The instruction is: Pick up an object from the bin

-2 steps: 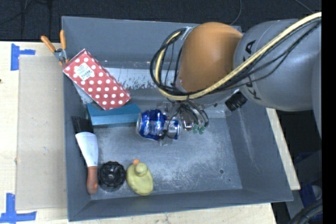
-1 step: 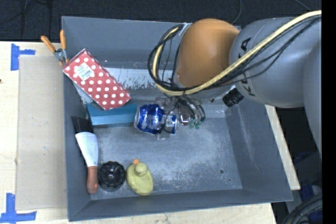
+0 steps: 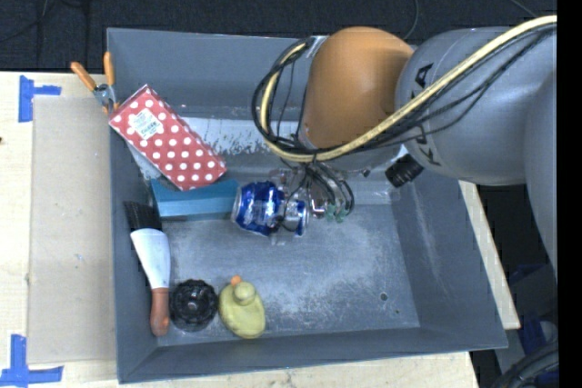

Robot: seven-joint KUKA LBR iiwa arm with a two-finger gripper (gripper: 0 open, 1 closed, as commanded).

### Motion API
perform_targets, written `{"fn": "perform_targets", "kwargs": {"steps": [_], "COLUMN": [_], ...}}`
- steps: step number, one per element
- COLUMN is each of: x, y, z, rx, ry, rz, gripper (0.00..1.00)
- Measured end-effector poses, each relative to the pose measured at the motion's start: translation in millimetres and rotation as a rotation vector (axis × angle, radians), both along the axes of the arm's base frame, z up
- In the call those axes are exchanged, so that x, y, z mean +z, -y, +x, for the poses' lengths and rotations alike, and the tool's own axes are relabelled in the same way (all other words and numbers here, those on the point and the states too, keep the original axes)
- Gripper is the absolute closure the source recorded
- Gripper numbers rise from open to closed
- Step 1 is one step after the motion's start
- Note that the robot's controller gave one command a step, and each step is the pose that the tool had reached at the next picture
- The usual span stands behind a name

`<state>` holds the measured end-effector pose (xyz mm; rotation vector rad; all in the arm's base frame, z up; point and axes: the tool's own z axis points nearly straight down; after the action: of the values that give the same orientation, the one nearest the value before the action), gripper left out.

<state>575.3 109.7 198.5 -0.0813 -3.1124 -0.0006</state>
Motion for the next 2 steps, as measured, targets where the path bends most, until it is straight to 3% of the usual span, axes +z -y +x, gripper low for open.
{"fn": "perform_targets", "kwargs": {"steps": [1,2], "x": [-12.4,-10.3], "y": [-1.3,0.8], "z": [10.4,3.9], "rx": [-0.004,-0.008], "ry": [0.032,-0.002], "rz": [0.005,-0.001], "gripper": [1.00,1.00]}}
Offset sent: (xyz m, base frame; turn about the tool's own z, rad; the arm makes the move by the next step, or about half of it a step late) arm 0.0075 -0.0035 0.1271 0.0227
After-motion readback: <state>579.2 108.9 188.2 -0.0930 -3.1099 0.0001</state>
